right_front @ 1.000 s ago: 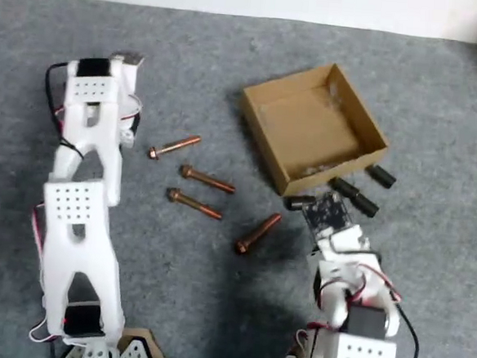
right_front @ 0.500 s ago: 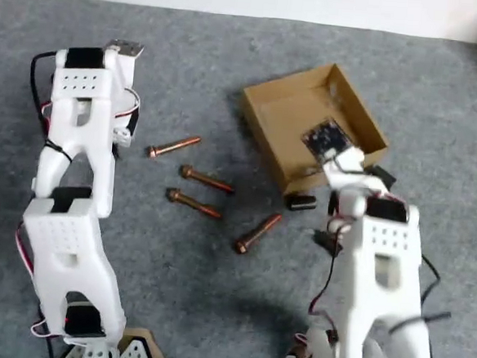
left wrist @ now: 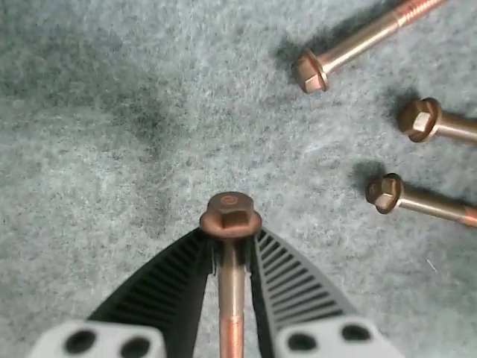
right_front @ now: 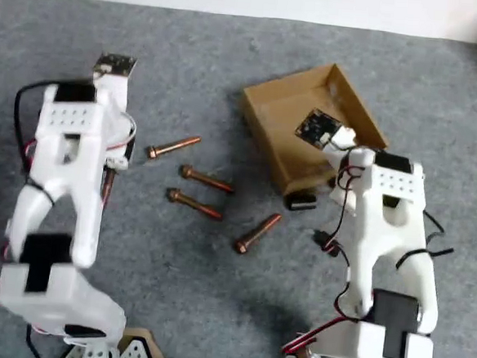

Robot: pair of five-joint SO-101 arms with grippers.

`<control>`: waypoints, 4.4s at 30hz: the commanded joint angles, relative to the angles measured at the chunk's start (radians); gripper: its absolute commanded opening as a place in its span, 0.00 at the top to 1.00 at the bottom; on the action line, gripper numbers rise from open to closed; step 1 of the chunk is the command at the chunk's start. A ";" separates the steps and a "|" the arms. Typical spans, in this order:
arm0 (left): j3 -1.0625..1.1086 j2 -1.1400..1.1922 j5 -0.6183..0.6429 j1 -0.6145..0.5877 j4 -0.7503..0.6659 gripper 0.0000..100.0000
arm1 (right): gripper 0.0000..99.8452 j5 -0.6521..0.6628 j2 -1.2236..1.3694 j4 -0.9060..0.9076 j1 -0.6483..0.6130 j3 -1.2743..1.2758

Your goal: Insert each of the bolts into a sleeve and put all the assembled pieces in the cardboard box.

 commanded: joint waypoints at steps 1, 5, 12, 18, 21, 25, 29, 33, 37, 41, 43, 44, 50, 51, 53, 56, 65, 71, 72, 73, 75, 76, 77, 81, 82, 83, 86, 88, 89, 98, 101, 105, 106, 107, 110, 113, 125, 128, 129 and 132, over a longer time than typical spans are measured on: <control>0.154 -0.180 0.006 0.005 -0.115 1.00 | 0.90 0.041 0.013 -0.010 0.005 -0.073; 0.262 -0.283 0.006 0.007 -0.155 1.00 | 0.90 0.055 0.079 -0.015 0.002 -0.099; 0.340 -0.377 -0.021 0.007 -0.155 1.00 | 0.90 0.074 0.282 -0.016 0.010 -0.239; 0.372 -0.406 -0.021 0.005 -0.155 1.00 | 0.90 0.072 0.475 -0.016 0.010 -0.403; 0.375 -0.420 -0.021 0.005 -0.149 1.00 | 0.90 0.043 0.575 -0.016 0.018 -0.476; 0.377 -0.456 -0.017 0.005 -0.147 1.00 | 0.99 -0.015 0.682 -0.016 0.031 -0.553; 0.401 -0.535 -0.014 0.005 -0.147 1.00 | 1.00 -0.074 0.713 -0.010 0.027 -0.575; 0.483 -0.677 -0.014 0.005 -0.147 1.00 | 0.99 -0.138 0.642 0.047 0.025 -0.575; 0.521 -0.797 -0.014 0.007 -0.109 1.00 | 0.99 -0.206 0.496 0.085 0.024 -0.504; 0.522 -0.875 -0.012 0.007 -0.054 1.00 | 0.99 -0.244 0.314 0.081 -0.001 -0.348; 0.524 -0.895 0.009 0.007 -0.043 1.00 | 0.99 -0.273 0.211 0.074 -0.021 -0.271; 0.524 -0.905 0.020 0.007 -0.034 1.00 | 0.99 -0.295 0.156 0.061 -0.030 -0.226; 0.527 -0.949 0.025 0.051 -0.025 1.00 | 0.99 -0.388 -0.213 -0.012 -0.082 0.084; 0.527 -0.958 0.026 0.065 -0.023 0.99 | 0.99 -0.399 -0.274 -0.012 -0.091 0.134; 0.526 -0.983 0.026 0.091 -0.018 0.99 | 0.99 -0.423 -0.398 -0.012 -0.113 0.232; 0.530 -1.040 0.026 0.111 -0.018 0.99 | 0.99 -0.477 -0.595 -0.027 -0.148 0.372; 0.664 -1.198 0.028 0.119 -0.063 0.99 | 0.99 -0.601 -1.075 -0.097 -0.232 0.659; 0.739 -1.199 0.029 0.125 -0.213 0.99 | 0.99 -0.706 -1.239 -0.223 -0.265 0.754; 0.740 -1.199 0.029 0.125 -0.224 0.99 | 0.99 -0.727 -1.265 -0.243 -0.275 0.771; 0.740 -1.199 0.029 0.125 -0.235 0.99 | 0.99 -0.744 -1.291 -0.260 -0.288 0.788; 0.737 -1.199 0.061 0.127 -0.252 0.99 | 0.99 -0.769 -1.345 -0.286 -0.317 0.822; 0.737 -1.199 0.114 0.127 -0.269 0.99 | 0.99 -0.779 -1.371 -0.298 -0.329 0.840; 0.736 -1.199 0.172 0.127 -0.290 0.99 | 0.99 -0.787 -1.397 -0.314 -0.341 0.858; 0.736 -1.201 0.358 0.165 -0.390 0.99 | 0.99 -0.786 -1.492 -0.340 -0.369 0.931; 0.736 -1.201 0.397 0.186 -0.414 0.99 | 0.99 -0.786 -1.515 -0.348 -0.374 0.949; 0.736 -1.201 0.434 0.217 -0.439 0.99 | 0.99 -0.786 -1.538 -0.358 -0.374 0.967; 0.739 -1.201 0.532 0.348 -0.516 0.99 | 0.99 -0.787 -1.606 -0.383 -0.374 1.035; 0.742 -1.201 0.575 0.444 -0.574 0.99 | 0.99 -0.787 -1.659 -0.395 -0.375 1.084; 0.742 -1.201 0.588 0.486 -0.601 0.99 | 0.99 -0.789 -1.685 -0.395 -0.377 1.110; 0.745 -1.153 0.792 0.581 -0.715 0.99 | 0.99 -0.789 -1.767 -0.389 -0.535 1.239; 0.759 -1.104 0.853 0.579 -0.733 0.99 | 0.99 -0.789 -1.768 -0.389 -0.578 1.239; 0.811 -1.038 0.862 0.581 -0.867 0.99 | 0.99 -0.789 -1.768 -0.389 -0.599 1.237; 0.832 -1.024 0.862 0.585 -0.918 0.99 | 0.99 -0.789 -1.768 -0.389 -0.601 1.237; 0.860 -1.018 0.864 0.585 -0.976 0.99 | 0.99 -0.789 -1.768 -0.389 -0.601 1.237; 0.938 -1.015 0.864 0.585 -1.142 0.99 | 0.99 -0.789 -1.768 -0.390 -0.602 1.241; 0.955 -1.032 0.870 0.587 -1.177 0.99 | 0.99 -0.787 -1.768 -0.390 -0.602 1.245; 0.974 -1.087 0.896 0.613 -1.177 0.99 | 0.99 -0.786 -1.768 -0.392 -0.604 1.245; 0.990 -1.087 0.893 0.661 -1.175 0.99 | 0.99 -0.786 -1.768 -0.392 -0.604 1.245; 0.995 -1.087 0.893 0.668 -1.177 0.99 | 0.99 -0.786 -1.768 -0.392 -0.604 1.245; 1.006 -1.087 0.891 0.671 -1.177 0.99 | 0.99 -0.787 -1.768 -0.390 -0.605 1.245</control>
